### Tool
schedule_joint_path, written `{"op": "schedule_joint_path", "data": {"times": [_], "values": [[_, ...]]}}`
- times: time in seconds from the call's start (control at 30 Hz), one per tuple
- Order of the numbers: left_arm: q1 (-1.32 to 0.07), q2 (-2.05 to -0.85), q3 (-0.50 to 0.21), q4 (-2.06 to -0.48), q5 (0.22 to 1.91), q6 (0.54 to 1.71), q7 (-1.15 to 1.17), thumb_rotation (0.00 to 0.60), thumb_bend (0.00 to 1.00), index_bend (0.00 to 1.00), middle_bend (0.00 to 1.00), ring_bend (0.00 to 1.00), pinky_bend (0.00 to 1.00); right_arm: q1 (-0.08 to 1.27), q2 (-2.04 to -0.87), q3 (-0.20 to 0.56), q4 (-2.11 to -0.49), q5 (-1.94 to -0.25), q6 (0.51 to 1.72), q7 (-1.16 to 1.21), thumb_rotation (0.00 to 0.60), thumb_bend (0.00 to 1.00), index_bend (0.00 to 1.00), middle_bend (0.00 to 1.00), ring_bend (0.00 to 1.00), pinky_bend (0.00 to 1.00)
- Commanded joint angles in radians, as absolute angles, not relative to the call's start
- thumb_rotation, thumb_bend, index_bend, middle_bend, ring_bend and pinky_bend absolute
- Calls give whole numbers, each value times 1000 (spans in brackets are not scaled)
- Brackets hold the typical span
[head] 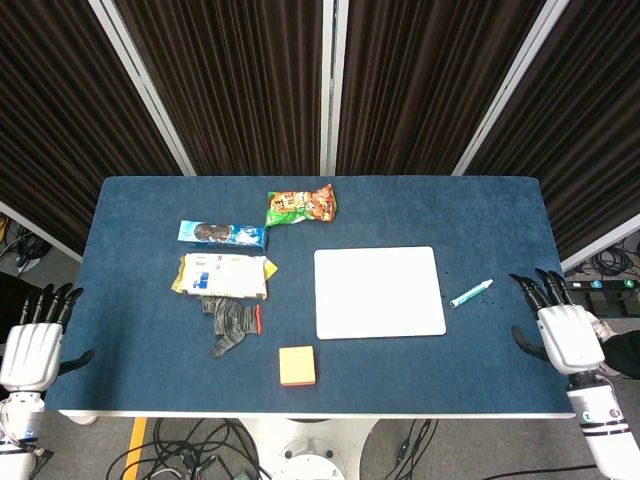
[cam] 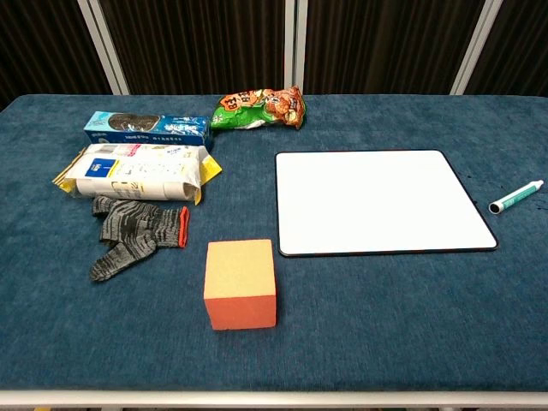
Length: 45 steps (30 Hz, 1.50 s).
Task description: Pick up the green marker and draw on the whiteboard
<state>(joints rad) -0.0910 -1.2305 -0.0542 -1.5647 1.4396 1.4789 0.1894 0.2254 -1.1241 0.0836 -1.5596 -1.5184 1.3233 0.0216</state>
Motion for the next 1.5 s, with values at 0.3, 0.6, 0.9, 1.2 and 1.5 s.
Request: {"op": "schedule_joint_path", "data": {"times": [0.3,0.6,0.9,1.2,1.5], "values": [[-82,-1219,-48,-1588,1427,1475,184,600,67,127,67,0,0,480,-1371,108,-1174,-1440,953,-49,600,244,302,325,71,49],[-73,-1211,-46,-1608,1407,1473,203,600,67,127,67,0,0,540,-1553,47,-901,-1517,931,-13,600,224,419,398,125,85],[-77,-1215,-48,-1606,1403,1462,196,600,67,127,67,0,0,536,-1617,10,-769,-1552,973,25,600,222,477,434,157,99],[-77,-1222,-48,-1592,1395,1454,181,600,67,128,67,0,0,539,-1631,0,-733,-1555,984,34,600,230,485,444,166,103],[-74,-1226,-45,-1584,1389,1448,169,600,67,128,67,0,0,547,-1638,-6,-724,-1550,970,16,600,248,485,445,166,103]]}}
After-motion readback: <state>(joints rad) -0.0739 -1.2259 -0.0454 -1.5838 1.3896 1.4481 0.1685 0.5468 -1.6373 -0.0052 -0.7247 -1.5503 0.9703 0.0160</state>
